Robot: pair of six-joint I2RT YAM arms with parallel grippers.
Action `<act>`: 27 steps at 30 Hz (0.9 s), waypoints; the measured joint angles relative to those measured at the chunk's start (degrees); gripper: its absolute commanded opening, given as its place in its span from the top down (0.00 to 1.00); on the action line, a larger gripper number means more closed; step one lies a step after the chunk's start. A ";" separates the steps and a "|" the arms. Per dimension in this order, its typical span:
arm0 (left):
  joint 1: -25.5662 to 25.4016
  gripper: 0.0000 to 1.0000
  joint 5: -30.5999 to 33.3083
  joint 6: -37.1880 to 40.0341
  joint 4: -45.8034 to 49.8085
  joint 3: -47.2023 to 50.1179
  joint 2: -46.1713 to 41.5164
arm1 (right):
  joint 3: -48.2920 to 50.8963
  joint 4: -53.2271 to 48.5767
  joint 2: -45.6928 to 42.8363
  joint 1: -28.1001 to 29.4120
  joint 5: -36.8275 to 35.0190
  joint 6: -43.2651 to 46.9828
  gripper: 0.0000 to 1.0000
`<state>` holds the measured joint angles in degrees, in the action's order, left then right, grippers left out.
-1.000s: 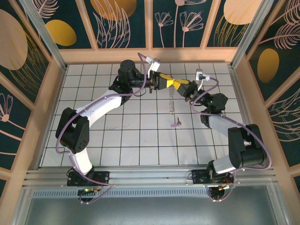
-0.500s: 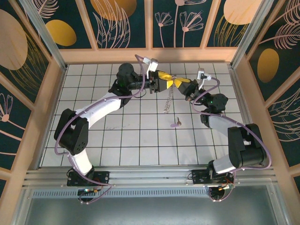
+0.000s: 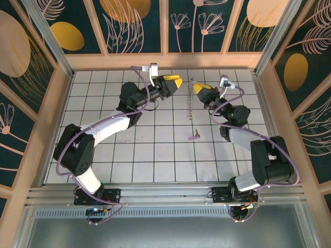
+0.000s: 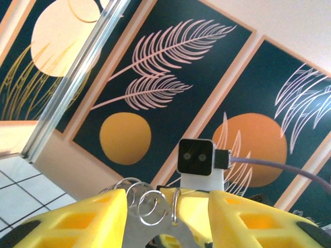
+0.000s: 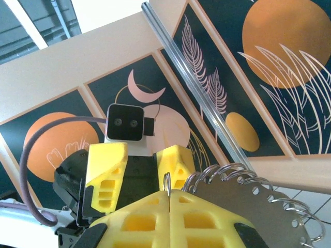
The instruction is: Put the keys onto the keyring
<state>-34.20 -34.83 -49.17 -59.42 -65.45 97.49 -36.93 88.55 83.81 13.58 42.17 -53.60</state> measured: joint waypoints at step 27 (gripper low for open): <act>-2.25 0.67 -0.17 -7.72 -8.57 0.00 5.75 | 0.09 1.31 2.10 3.41 -5.22 -0.61 1.00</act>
<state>-36.45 -35.00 -56.88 -67.99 -65.45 103.24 -36.84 89.86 85.91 16.99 36.95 -54.22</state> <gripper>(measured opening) 0.340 0.051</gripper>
